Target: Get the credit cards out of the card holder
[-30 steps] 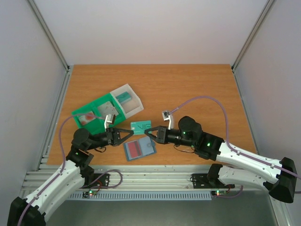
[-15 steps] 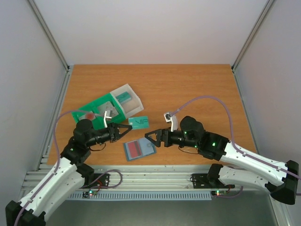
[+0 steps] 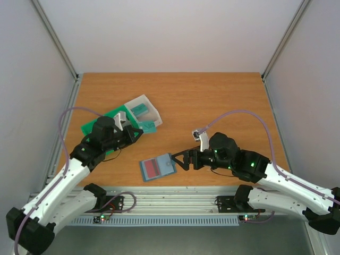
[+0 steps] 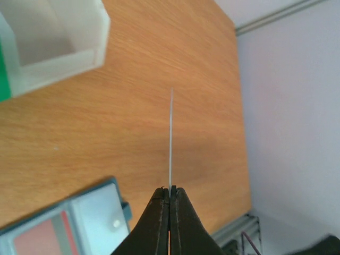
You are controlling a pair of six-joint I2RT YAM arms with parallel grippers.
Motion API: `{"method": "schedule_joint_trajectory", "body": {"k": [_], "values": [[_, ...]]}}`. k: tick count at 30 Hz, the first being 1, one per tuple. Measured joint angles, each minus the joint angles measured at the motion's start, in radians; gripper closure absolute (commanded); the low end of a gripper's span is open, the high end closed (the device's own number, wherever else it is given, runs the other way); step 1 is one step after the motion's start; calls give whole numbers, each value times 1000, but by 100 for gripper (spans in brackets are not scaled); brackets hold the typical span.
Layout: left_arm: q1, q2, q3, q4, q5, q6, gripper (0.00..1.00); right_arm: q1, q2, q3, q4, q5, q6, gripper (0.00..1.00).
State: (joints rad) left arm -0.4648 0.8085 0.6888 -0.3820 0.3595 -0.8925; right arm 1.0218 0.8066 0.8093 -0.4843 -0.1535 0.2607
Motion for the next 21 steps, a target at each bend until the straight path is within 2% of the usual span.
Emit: {"method": "schedule_joint_trajectory", "body": {"k": [5, 11, 21], "values": [[27, 153, 105, -51, -106, 60, 100, 0, 23, 51, -74, 16, -15, 2], [119, 345, 213, -71, -168, 113, 99, 0, 35, 69, -130, 31, -39, 2], [167, 527, 308, -39, -240, 114, 100, 0, 53, 116, -201, 38, -65, 2]]}}
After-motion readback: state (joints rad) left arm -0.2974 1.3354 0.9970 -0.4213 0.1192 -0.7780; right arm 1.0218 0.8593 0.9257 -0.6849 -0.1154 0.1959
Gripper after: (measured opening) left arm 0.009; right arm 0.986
